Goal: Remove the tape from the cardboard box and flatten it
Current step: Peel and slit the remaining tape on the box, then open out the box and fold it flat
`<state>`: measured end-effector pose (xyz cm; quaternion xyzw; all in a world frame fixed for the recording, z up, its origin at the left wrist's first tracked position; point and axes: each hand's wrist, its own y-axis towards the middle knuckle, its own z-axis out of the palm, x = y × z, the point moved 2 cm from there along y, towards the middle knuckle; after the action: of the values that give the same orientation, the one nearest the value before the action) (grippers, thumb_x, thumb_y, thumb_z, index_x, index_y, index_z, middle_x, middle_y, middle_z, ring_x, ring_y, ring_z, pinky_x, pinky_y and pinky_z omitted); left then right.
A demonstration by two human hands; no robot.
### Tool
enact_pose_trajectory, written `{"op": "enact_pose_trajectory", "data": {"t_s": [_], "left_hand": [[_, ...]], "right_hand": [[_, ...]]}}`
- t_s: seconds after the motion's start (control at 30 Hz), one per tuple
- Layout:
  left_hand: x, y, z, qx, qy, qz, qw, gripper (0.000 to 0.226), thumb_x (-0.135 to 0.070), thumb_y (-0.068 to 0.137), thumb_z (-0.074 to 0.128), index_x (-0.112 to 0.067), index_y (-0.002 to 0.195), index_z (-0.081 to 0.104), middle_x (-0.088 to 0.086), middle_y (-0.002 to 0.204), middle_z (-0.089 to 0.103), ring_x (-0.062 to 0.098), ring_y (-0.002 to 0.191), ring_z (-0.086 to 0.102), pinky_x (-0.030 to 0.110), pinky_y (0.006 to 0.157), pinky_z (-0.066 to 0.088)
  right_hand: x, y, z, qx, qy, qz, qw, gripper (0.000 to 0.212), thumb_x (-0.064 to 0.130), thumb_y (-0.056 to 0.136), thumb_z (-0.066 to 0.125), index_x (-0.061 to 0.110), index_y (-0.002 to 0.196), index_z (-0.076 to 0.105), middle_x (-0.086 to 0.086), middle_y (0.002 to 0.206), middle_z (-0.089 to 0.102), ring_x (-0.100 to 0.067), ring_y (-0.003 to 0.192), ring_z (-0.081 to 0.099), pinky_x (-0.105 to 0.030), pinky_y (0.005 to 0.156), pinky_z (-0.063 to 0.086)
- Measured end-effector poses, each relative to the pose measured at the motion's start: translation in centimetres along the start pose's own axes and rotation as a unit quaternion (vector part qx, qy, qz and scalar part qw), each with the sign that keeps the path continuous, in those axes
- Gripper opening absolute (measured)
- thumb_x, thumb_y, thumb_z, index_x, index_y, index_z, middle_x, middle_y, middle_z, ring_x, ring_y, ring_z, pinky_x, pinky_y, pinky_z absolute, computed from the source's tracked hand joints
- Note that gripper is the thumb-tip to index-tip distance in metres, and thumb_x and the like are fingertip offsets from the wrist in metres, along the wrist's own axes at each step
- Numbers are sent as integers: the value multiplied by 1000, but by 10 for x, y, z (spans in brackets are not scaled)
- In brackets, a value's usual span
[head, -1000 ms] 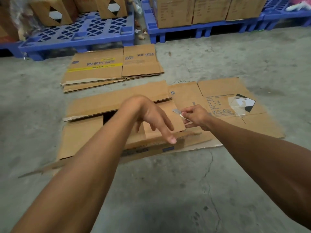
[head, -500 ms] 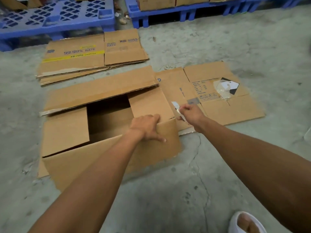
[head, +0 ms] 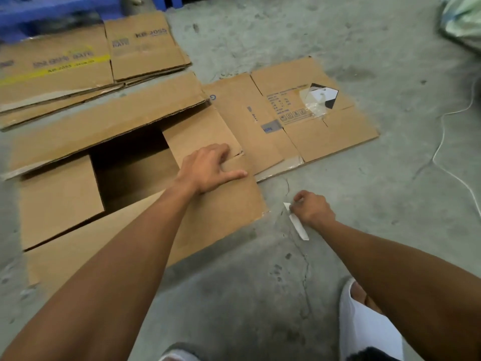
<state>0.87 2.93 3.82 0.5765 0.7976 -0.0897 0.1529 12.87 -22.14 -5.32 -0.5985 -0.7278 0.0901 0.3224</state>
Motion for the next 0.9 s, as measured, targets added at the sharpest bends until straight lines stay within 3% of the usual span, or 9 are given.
{"op": "enact_pose_trajectory", "data": {"t_s": [0.1, 0.2, 0.3, 0.37, 0.43, 0.63, 0.77, 0.83, 0.9], "left_hand": [[1, -7, -6, -94, -53, -34, 994, 43, -66, 83, 59, -25, 80, 44, -7, 86, 51, 17, 83, 49, 34, 69, 39], [11, -19, -18, -199, -83, -256, 942, 46, -43, 90, 60, -17, 125, 47, 9, 129, 45, 28, 121, 42, 44, 97, 36], [18, -32, -27, -155, -265, -469, 828, 61, -39, 92, 62, -10, 140, 39, 11, 132, 48, 30, 117, 48, 41, 98, 40], [20, -33, -39, -162, -471, -511, 701, 44, -29, 90, 69, -10, 127, 53, 5, 111, 59, 21, 90, 54, 34, 80, 45], [20, -32, -57, -186, -552, -515, 629, 29, -20, 87, 73, -12, 113, 61, 3, 96, 62, 17, 78, 55, 33, 69, 48], [9, -11, -89, -244, -564, -448, 649, 10, -13, 90, 64, -14, 91, 55, 8, 94, 64, 22, 78, 59, 29, 59, 50], [-15, 21, -112, -253, -505, -358, 743, 34, -5, 81, 62, -22, 69, 36, 11, 81, 57, 21, 71, 52, 34, 59, 47], [-22, 31, -118, -257, -472, -345, 769, 28, -21, 77, 65, -22, 72, 37, 9, 79, 56, 23, 72, 52, 39, 66, 53], [-33, 37, -114, -208, -473, -309, 798, 28, -45, 82, 63, -22, 88, 48, 3, 87, 59, 23, 80, 55, 42, 81, 54]], "right_hand": [[44, 5, -15, -41, 81, -64, 994, 19, 34, 92, 57, 26, 106, 66, -5, 108, 68, -28, 102, 63, -34, 85, 50], [110, 5, -33, -20, 200, -172, 964, 21, 24, 97, 52, 19, 109, 68, -5, 103, 70, -25, 95, 68, -35, 87, 53], [179, -1, -47, 28, 213, -247, 945, 23, 22, 95, 49, 23, 108, 68, -3, 101, 69, -26, 92, 66, -36, 82, 52], [213, -10, -51, 60, 136, -276, 950, 30, 20, 92, 46, 19, 115, 66, -7, 113, 65, -28, 104, 60, -35, 88, 49], [232, -20, -53, 74, 23, -292, 953, 38, 17, 94, 45, 9, 129, 54, -13, 129, 57, -33, 118, 53, -35, 96, 45], [245, -26, -63, 106, 25, -307, 946, 51, 32, 101, 38, 12, 147, 32, -12, 146, 44, -31, 131, 43, -34, 105, 35], [219, -26, -66, 248, 208, -294, 899, 43, 20, 96, 43, 31, 137, 47, 8, 130, 57, -14, 116, 53, -35, 100, 43], [208, -26, -61, 321, 272, -266, 867, 63, 15, 79, 52, 33, 139, 47, 9, 129, 57, -14, 118, 52, -39, 104, 40], [199, -29, -52, 351, 277, -257, 857, 58, 14, 80, 58, 31, 135, 51, 5, 127, 59, -15, 118, 52, -43, 105, 39]]}}
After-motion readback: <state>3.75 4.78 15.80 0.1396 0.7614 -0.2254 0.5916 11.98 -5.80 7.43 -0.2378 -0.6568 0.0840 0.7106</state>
